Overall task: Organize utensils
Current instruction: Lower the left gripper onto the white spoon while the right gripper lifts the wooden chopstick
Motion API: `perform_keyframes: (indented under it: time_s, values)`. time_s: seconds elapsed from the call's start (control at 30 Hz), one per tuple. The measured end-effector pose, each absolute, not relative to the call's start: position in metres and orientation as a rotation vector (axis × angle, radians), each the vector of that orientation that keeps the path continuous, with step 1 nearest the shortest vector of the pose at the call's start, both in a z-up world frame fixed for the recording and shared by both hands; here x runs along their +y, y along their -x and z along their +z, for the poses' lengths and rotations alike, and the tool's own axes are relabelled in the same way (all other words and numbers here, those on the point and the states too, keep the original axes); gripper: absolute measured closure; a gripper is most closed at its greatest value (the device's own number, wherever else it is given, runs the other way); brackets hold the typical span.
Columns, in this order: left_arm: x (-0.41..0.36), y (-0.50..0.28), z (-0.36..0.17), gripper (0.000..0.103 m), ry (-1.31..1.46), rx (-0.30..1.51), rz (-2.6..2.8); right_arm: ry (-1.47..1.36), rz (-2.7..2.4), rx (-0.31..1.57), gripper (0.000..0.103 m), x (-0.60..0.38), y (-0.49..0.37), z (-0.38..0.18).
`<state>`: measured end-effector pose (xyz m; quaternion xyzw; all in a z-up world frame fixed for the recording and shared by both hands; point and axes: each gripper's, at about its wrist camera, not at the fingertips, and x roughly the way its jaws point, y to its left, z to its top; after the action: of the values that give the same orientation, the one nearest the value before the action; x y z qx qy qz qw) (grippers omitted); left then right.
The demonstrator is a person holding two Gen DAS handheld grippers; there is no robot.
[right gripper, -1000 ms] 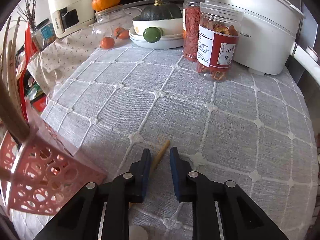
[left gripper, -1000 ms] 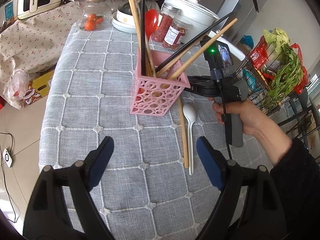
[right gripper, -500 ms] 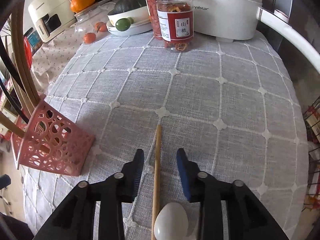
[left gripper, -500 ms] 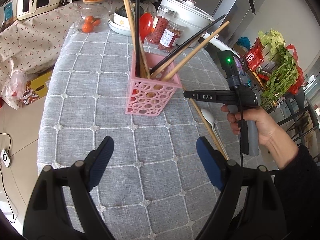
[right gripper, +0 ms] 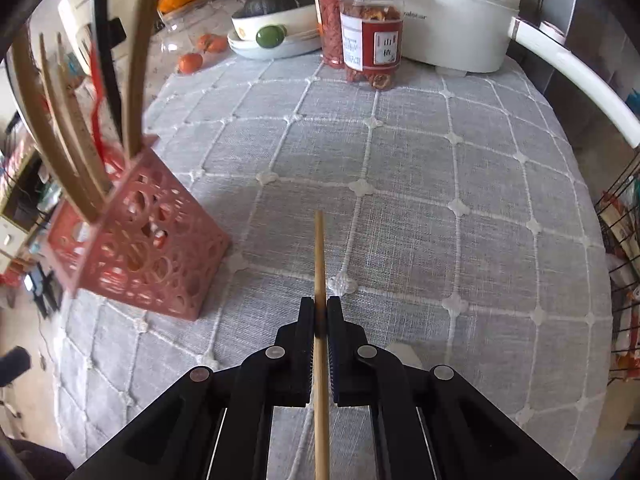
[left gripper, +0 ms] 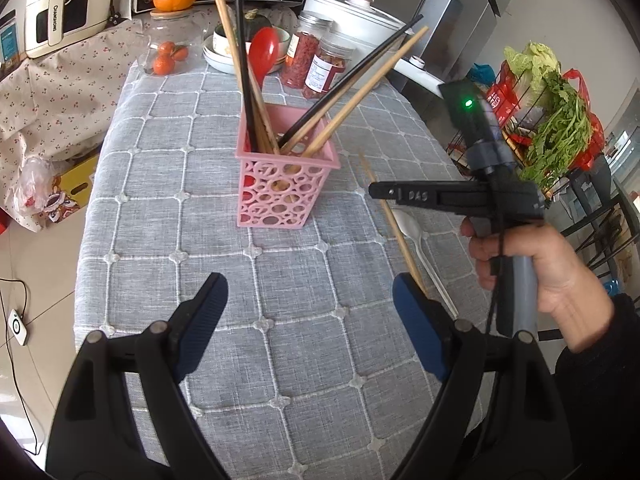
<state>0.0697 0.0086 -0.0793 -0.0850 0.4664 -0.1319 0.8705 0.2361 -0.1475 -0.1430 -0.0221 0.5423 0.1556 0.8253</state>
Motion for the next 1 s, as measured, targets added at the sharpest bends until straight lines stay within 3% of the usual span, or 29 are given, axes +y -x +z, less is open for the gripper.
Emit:
perform_keyframes:
  time_s: [0.37,0.67,1.0]
  values:
    - [-0.04,-0.067,-0.085,0.022,0.148,0.993,-0.293,-0.186,0.392,0.939,0.097,-0.231,-0.163,-0.042]
    - [-0.103,-0.107,-0.095,0.042,0.077,1.045,-0.32,-0.304,0.331,0.719,0.097,-0.298,-0.126,0.021]
    - [-0.159,-0.18,-0.136,0.049,-0.022,1.199,-0.274,-0.202,0.213,0.764,0.097,-0.321,-0.133,0.013]
